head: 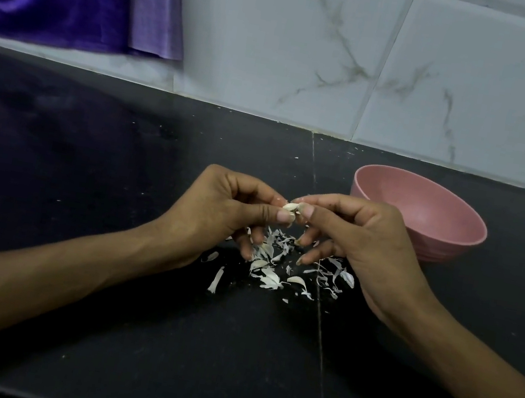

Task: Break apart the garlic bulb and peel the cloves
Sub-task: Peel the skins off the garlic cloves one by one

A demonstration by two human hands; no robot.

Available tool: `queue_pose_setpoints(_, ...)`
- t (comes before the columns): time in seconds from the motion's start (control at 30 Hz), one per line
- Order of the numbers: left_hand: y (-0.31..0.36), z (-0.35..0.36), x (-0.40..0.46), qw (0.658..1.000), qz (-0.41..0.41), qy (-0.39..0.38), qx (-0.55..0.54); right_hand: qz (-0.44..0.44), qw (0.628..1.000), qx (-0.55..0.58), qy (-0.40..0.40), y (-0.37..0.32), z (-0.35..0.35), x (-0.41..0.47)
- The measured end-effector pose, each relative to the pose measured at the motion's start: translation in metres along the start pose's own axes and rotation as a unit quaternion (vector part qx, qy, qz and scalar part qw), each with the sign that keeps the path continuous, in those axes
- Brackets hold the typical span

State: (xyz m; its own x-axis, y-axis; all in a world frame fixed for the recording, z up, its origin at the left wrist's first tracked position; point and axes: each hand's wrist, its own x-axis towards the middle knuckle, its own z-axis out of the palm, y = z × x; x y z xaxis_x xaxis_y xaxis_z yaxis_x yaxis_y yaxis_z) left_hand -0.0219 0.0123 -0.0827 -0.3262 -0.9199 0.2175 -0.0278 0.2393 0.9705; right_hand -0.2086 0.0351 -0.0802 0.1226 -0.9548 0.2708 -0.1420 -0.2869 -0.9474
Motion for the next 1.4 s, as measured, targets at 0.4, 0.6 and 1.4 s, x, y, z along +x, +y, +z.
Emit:
queue_pose_setpoints(0.4, 0.000, -0.003, -0.002, 0.990, 0.070, 0.038, 0.117, 0.089, 0.988, 0.120, -0.038, 0.002, 0.002, 0.000)
queue_pose_setpoints(0.6, -0.005, -0.003, -0.003, 0.955, 0.170, 0.057, 0.235, 0.066, 0.992, 0.109, -0.010, 0.007, 0.008, 0.000)
queue_pose_setpoints(1.4, -0.001, 0.002, 0.001, 0.996, -0.059, -0.037, -0.059, -0.015, 1.000, 0.026, 0.009, 0.002, -0.001, 0.002)
